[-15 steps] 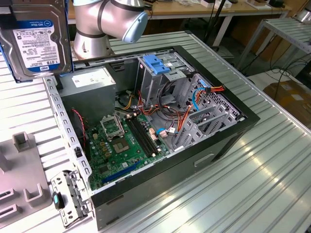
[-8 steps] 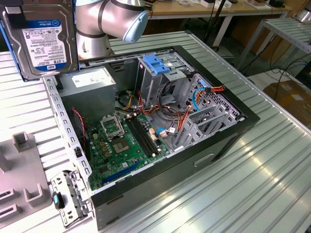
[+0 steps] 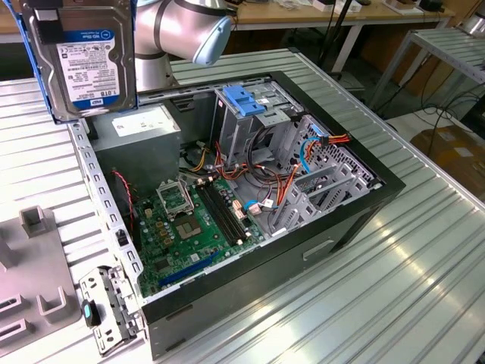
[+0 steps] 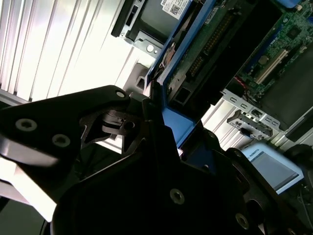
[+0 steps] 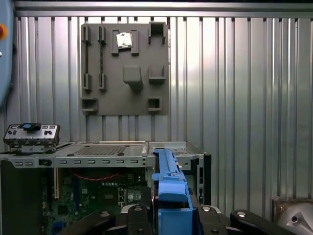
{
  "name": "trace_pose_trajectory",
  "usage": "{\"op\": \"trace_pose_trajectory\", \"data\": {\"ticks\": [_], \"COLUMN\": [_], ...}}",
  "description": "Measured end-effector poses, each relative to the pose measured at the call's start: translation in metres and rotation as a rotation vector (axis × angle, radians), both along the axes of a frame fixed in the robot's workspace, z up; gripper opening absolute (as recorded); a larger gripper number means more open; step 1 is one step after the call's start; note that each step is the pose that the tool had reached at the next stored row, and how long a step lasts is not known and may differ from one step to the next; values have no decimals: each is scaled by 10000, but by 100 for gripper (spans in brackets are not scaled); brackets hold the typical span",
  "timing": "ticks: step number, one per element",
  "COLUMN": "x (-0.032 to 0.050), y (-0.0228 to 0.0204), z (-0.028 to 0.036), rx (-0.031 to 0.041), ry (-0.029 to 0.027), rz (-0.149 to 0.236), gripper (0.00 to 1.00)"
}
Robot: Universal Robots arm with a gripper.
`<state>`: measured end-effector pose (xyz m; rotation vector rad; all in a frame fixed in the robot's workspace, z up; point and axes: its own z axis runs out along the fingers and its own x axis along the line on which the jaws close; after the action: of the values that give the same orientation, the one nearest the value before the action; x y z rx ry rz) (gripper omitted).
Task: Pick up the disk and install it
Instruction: 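Pick up the disk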
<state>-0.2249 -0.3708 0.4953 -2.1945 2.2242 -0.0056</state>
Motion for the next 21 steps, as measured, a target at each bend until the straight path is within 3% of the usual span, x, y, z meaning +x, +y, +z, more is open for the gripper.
{"op": "trace_pose_trajectory", "data": {"ticks": [12,15,21], "x": [253,362,494], "y": [0,0,0], "z": [0,0,0], "rx": [0,-1,-1], "ry": [0,1,0], "rz": [0,0,1], "gripper": [37,37,37]}}
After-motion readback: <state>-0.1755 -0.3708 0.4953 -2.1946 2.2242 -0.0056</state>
